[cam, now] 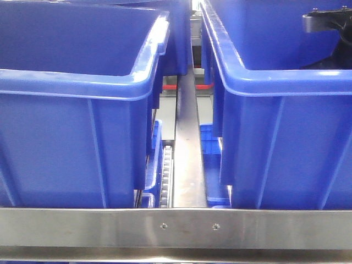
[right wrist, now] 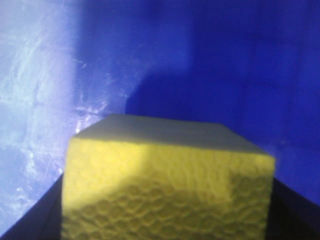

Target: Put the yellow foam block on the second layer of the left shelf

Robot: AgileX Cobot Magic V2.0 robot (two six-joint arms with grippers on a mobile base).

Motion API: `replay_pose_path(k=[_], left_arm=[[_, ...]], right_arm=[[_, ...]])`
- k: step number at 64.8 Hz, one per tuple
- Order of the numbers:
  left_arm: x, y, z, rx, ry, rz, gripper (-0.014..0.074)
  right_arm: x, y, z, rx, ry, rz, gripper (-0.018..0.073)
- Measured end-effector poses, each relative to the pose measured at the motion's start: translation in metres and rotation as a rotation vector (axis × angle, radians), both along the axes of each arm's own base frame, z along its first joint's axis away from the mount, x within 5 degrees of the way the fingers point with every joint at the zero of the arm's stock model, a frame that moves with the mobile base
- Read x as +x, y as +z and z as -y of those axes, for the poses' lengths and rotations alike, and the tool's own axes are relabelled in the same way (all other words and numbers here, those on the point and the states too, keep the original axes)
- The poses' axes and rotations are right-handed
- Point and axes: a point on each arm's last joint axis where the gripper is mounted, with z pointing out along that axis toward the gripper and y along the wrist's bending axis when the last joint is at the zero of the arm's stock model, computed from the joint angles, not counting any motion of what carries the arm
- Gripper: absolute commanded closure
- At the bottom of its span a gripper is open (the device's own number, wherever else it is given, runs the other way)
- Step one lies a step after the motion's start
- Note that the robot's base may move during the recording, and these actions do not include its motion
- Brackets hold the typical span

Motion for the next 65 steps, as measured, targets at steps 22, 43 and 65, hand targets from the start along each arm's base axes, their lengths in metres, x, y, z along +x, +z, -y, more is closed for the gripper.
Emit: replay_pose_path(k=[22, 43, 65], left_arm=[[0.0, 0.0, 0.0, 0.0, 0.0, 0.0, 0.046], [0.0, 0.0, 0.0, 0.0, 0.0, 0.0, 0.046], [0.0, 0.0, 0.0, 0.0, 0.0, 0.0, 0.046]], right_arm=[[0.001, 0.0, 0.0, -0.004, 0.003, 0.007, -0.0065], [-0.022, 0.036, 0.003, 0.015, 0.007, 0.164, -0.0048], [-0.114, 0.069, 0.013, 0.045, 0.014, 0.42, 0.0398]])
